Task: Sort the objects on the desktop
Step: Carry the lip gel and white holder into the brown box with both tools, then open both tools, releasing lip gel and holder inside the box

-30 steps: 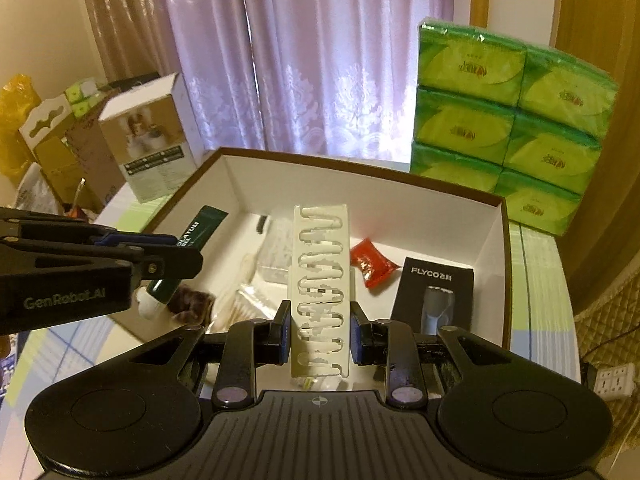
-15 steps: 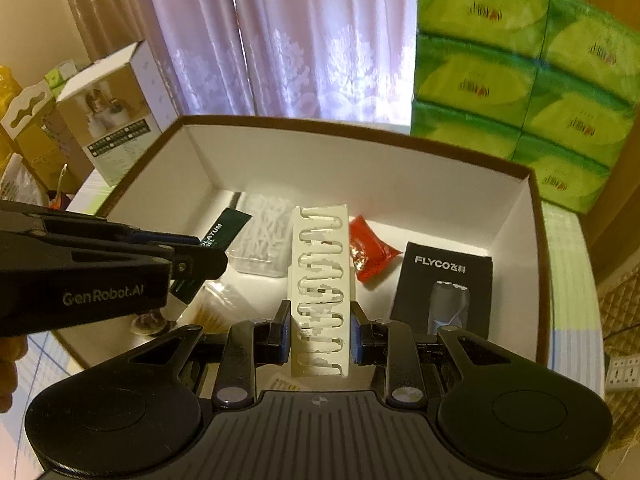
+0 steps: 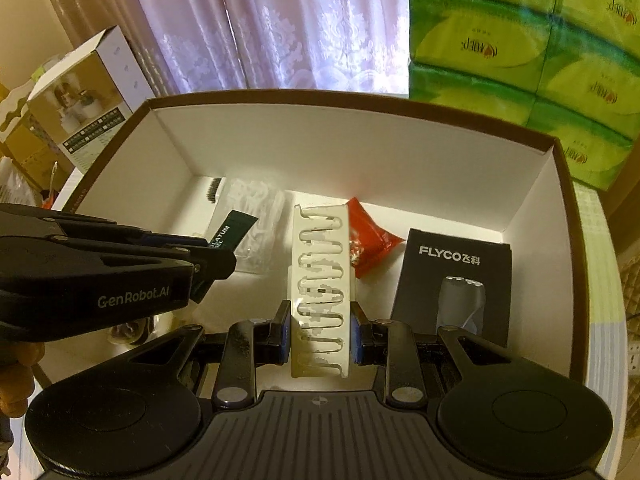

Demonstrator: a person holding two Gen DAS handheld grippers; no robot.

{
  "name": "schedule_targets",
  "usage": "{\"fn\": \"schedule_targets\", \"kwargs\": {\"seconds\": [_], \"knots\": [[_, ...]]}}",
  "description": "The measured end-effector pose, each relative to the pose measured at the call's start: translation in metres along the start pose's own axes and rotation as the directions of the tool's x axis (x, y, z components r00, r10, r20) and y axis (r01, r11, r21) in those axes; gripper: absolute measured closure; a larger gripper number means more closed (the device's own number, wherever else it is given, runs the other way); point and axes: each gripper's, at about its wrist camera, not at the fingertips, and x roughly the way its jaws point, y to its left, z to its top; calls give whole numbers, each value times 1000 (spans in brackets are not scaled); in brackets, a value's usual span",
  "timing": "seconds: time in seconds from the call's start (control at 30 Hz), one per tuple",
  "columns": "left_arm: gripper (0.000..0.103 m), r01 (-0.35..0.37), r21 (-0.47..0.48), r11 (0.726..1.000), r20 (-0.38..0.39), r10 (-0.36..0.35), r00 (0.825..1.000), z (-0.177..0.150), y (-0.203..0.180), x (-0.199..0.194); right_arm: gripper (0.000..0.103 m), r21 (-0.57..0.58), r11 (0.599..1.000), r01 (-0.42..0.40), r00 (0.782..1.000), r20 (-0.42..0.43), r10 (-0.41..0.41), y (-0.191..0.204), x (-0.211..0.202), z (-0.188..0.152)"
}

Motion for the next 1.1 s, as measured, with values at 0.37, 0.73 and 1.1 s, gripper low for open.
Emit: {"fn": "schedule_targets", "kwargs": {"seconds": [0.37, 0.73, 1.1], "knots": [[79, -32, -1, 999, 5, 32, 999, 3, 7, 1, 78, 9, 1000, -9, 1000, -10, 9, 1, 4, 1], [70, -65, 18, 998, 30, 65, 997, 2, 13, -8, 78, 11, 1000, -10, 1000, -20, 10, 3, 10, 4], [50, -77, 18, 997, 60, 76, 995, -2, 20, -18, 64, -7, 1000, 11, 1000, 15, -11, 8, 13, 7]]}}
